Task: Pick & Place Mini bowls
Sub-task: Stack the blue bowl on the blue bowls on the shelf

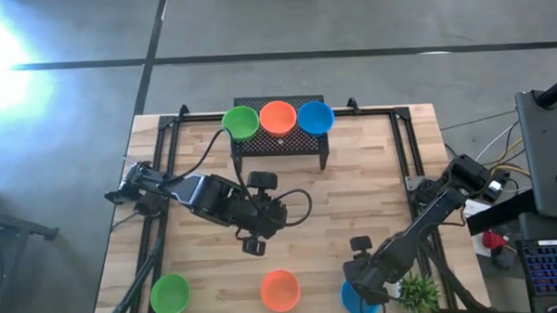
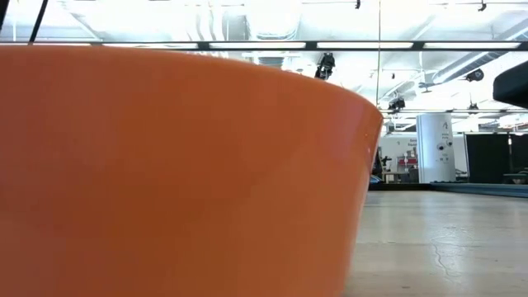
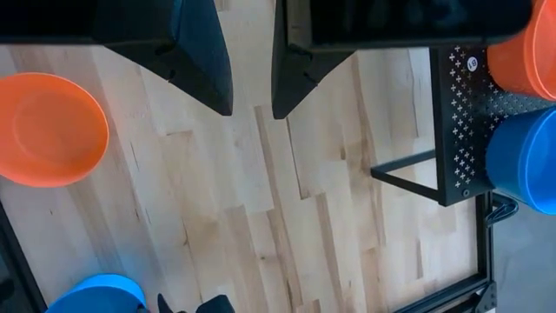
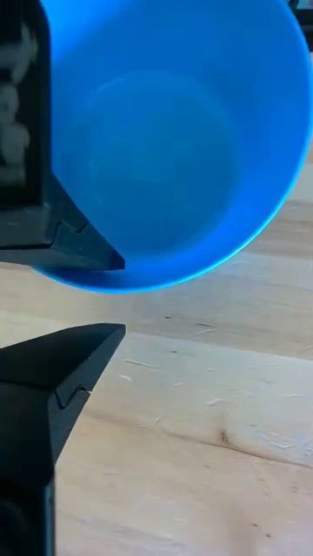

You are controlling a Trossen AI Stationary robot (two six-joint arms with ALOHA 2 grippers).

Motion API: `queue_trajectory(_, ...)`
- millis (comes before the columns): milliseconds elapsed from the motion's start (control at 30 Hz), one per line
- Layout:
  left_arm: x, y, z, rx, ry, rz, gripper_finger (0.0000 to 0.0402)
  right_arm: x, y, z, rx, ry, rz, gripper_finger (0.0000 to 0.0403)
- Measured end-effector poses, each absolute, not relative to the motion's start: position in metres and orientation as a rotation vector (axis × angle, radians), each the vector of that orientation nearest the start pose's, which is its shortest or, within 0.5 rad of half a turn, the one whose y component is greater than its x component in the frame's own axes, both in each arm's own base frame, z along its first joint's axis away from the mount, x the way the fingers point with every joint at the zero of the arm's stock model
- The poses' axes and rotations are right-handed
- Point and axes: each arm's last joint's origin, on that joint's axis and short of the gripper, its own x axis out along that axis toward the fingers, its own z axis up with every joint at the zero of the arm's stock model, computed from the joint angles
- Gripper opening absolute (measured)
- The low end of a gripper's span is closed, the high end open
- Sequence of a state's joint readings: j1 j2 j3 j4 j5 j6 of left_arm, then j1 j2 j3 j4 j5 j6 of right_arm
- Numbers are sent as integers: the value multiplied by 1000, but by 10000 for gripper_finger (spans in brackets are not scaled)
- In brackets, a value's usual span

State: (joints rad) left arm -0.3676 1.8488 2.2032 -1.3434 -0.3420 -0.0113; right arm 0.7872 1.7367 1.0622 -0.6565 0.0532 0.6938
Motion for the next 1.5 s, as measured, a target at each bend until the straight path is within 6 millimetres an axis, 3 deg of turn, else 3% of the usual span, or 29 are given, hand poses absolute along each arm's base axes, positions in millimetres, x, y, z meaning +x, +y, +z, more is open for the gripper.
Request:
queue_trajectory(233, 333, -118, 419, 334, 928, -18, 76, 222, 221, 154, 49, 1336, 165, 88)
queue_trajectory(467, 333, -118, 419, 334, 928, -18, 76, 222, 220, 154, 55, 1337, 164, 16)
queue_trajectory(733, 333, -118, 419, 334, 928, -18, 76, 224, 223, 163, 59, 1323, 175, 9)
queue_trajectory(1167, 333, -118, 419, 348, 931, -24, 76, 232, 206, 220, 14, 1285, 73, 8)
queue_trajectory(1500, 333, -118, 419, 349, 931, -25, 76, 240, 154, 290, 37, 1140, -41, 8)
